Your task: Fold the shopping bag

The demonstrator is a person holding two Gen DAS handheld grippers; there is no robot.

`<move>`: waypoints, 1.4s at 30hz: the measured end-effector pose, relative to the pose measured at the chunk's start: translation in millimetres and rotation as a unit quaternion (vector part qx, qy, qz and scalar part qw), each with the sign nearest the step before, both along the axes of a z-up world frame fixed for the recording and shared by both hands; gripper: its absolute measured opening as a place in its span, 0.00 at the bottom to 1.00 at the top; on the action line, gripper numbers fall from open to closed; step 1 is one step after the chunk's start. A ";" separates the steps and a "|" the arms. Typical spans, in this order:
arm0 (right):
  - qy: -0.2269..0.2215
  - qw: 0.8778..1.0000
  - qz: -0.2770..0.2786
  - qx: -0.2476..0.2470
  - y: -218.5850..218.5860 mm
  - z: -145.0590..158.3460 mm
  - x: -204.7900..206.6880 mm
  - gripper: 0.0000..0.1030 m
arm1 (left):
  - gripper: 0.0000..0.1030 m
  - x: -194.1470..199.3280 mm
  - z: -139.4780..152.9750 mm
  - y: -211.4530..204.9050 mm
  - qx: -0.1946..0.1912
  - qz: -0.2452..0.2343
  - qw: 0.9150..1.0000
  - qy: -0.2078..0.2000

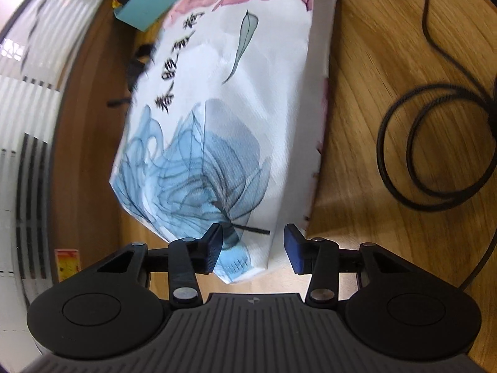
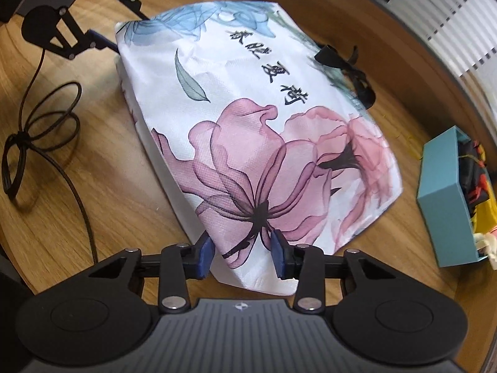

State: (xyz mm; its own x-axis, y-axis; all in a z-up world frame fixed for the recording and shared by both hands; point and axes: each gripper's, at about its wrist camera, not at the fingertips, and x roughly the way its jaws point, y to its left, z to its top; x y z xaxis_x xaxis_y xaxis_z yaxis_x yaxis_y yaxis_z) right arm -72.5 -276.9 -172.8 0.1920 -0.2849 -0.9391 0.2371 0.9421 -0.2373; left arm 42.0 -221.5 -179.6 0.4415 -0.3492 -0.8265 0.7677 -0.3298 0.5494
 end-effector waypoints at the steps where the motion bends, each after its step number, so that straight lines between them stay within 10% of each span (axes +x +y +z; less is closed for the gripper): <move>1: 0.000 1.000 -0.002 0.005 0.3 -4.5 0.0 0.43 | 0.45 0.2 -0.5 1.0 -0.003 0.006 1.000 0.003; 19: -0.043 0.998 -0.038 0.040 -13.6 48.1 -2.1 0.61 | 0.57 -5.3 55.3 5.6 -0.100 0.128 0.982 0.092; 23: -0.072 0.993 -0.077 0.056 -20.2 80.5 -3.9 0.63 | 0.57 -8.0 76.3 3.2 -0.136 0.184 0.963 0.140; 27: -0.104 0.981 -0.141 0.078 -32.6 93.2 -6.3 0.63 | 0.57 1.0 91.4 -4.4 -0.172 0.265 0.924 0.217; 36: -0.151 0.954 -0.247 0.079 -39.7 86.6 -3.1 0.62 | 0.51 18.0 81.0 -21.8 -0.209 0.348 0.879 0.251; 42: -0.146 0.948 -0.273 0.069 -45.9 62.6 5.3 0.62 | 0.49 22.2 65.8 -35.0 -0.205 0.363 0.872 0.257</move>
State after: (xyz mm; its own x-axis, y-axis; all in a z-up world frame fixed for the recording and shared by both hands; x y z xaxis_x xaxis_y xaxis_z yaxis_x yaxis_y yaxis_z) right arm -67.2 -322.8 -110.2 0.3085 -0.2949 -0.9044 0.7355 0.6768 0.0301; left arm 64.3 -256.5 -113.8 0.2781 -0.4444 -0.8515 0.8714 0.4896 0.0291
